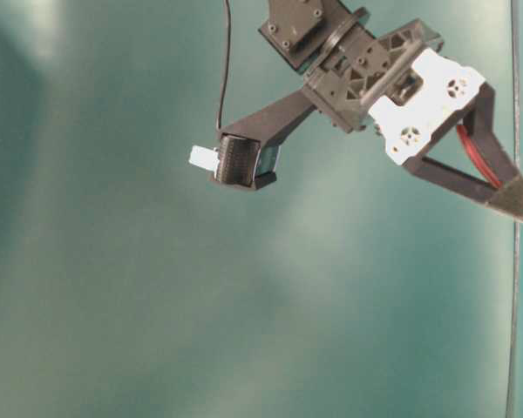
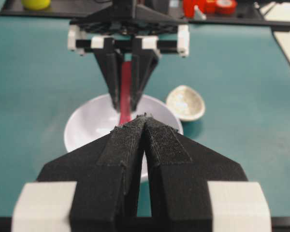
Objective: Scoop the yellow hexagonal prism block from the bowl with a spoon using the right arm.
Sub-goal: 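Push the spoon under the yellow block to scoop it up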
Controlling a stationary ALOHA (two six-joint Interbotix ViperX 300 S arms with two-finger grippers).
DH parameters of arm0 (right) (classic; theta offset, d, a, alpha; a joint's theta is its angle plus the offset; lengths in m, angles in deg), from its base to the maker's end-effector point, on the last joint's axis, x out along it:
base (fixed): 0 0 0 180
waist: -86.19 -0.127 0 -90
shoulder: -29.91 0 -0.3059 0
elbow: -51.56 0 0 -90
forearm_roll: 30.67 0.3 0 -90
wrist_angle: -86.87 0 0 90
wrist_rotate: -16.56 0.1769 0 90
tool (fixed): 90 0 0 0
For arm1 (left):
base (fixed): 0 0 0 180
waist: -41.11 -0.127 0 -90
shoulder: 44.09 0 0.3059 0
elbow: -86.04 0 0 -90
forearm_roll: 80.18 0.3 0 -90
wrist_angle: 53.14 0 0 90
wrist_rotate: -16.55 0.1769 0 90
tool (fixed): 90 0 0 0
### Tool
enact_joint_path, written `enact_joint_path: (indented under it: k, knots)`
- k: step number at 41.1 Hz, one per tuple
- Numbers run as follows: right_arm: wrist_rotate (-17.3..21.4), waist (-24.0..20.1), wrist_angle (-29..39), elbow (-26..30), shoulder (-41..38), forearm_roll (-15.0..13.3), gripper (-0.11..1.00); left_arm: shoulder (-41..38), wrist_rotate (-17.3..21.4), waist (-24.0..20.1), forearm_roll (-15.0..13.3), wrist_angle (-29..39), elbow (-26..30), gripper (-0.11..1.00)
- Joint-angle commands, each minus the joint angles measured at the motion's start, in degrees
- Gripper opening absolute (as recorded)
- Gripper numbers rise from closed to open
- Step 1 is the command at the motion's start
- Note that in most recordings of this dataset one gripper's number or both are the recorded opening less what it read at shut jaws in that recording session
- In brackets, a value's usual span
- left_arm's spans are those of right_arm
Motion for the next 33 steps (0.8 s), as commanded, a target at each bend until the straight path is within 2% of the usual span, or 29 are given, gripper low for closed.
enact_joint_path:
  k: [1,33]
  knots:
    - [-0.09,-0.26,-1.14,0.53,0.62,0.18,0.24,-0.26,0.00,-0.09,0.18,-0.26,1.41,0.00]
    - [-0.09,-0.53,-3.08,-0.44,0.35,0.26,0.24,-0.26,-0.09,-0.09,0.18,-0.26,1.49,0.00]
